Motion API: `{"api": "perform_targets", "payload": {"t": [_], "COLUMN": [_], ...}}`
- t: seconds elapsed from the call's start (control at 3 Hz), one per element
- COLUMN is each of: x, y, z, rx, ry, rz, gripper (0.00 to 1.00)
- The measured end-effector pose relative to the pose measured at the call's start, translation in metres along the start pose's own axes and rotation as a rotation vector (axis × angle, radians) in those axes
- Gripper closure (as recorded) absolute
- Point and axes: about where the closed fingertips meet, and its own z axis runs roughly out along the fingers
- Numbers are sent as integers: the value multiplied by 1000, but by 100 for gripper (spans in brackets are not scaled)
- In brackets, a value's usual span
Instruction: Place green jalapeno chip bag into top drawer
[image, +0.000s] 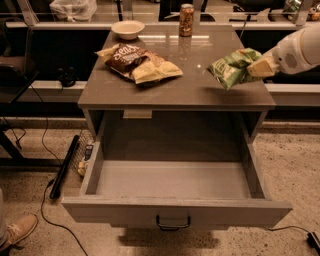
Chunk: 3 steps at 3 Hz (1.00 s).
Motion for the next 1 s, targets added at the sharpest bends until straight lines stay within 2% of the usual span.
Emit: {"api": "perform_targets", "payload": {"t": [0.33,0.67,1.0], "x": [22,47,63], "y": [58,125,146], "z": [-25,-28,-21], "rx": [-122,-239,-284], "ry": [15,101,139], "rz": [-91,-187,-199], "gripper": [100,100,100]}}
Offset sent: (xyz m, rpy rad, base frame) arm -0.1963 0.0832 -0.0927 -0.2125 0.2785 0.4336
